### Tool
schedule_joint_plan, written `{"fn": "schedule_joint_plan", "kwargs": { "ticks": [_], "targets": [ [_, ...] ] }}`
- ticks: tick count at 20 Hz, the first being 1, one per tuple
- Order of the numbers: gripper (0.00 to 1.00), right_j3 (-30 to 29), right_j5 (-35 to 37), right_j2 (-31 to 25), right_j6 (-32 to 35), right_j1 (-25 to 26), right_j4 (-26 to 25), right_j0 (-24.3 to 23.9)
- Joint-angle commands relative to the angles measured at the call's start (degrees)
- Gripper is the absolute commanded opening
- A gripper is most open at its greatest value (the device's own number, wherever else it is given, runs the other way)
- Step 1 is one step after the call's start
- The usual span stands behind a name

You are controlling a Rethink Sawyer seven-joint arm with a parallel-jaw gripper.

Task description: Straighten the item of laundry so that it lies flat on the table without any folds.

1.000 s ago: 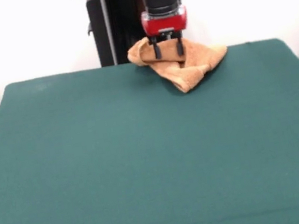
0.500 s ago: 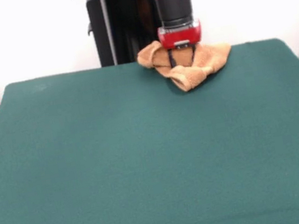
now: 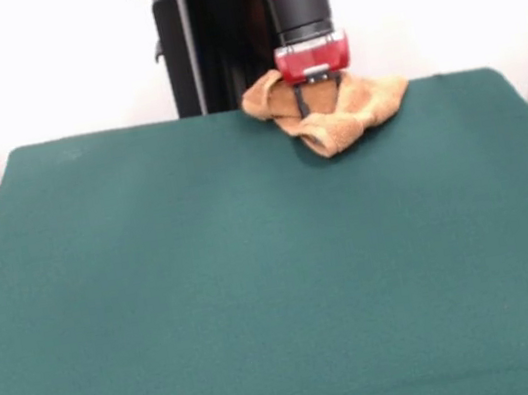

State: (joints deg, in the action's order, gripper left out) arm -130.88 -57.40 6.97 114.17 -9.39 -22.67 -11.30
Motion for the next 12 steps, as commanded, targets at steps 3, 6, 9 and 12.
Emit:
{"fn": "schedule_joint_plan", "kwargs": {
  "ticks": [3, 6, 9, 12],
  "targets": [
    [0.00, 19.51, 9.24, -6.20, 8.51, 12.96, 7.83, 0.25],
    [0.00, 18.06, 10.64, -5.69, 7.54, 12.04, 9.83, 1.00],
    [0.00, 16.28, 10.43, -5.14, 7.30, 11.51, 11.24, 1.63],
    [0.00, 15.00, 10.50, -4.53, 7.27, 11.12, 11.69, 2.03]
  ]
}}
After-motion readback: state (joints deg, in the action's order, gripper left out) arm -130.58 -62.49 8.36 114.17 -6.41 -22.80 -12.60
